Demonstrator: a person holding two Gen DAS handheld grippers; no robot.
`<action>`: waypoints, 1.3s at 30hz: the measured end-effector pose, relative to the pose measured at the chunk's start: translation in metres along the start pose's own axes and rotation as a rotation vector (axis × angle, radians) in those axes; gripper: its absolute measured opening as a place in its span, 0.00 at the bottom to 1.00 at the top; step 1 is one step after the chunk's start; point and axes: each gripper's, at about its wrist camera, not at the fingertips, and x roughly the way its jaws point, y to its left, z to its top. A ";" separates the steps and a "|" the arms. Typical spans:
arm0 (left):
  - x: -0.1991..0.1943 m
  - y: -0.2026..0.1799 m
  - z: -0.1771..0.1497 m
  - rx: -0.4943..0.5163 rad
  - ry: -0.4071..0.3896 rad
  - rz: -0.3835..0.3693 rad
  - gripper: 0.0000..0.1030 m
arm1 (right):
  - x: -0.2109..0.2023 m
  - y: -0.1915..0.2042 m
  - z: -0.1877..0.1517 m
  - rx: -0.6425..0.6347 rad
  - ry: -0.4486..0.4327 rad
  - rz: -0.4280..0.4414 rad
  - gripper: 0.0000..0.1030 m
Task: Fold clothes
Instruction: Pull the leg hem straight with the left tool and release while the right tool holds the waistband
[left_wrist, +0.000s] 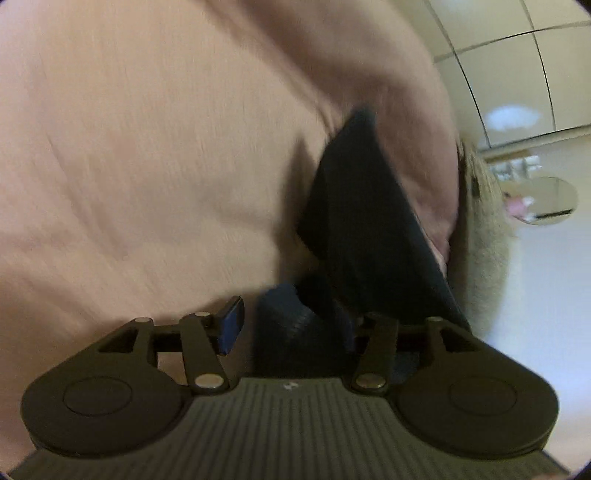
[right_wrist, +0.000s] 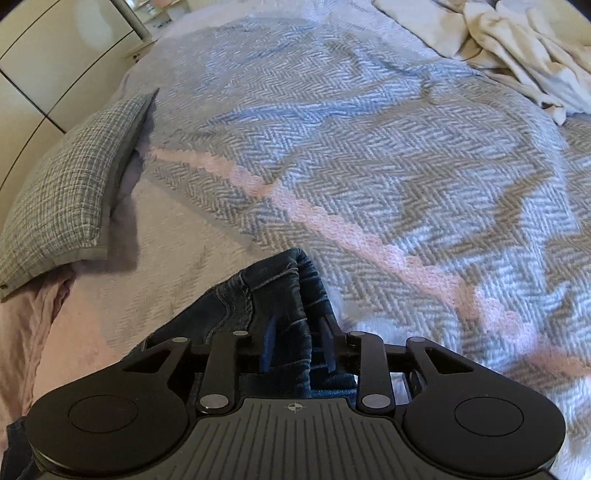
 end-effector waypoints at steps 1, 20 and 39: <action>0.002 -0.001 -0.005 0.008 0.013 -0.013 0.12 | 0.000 0.002 -0.001 -0.001 -0.004 -0.008 0.30; -0.177 0.003 -0.111 0.190 -0.446 0.404 0.29 | 0.028 0.069 -0.012 -0.247 0.089 -0.010 0.30; -0.112 0.001 -0.023 0.367 -0.482 0.205 0.01 | 0.028 0.080 -0.023 -0.281 0.031 -0.078 0.31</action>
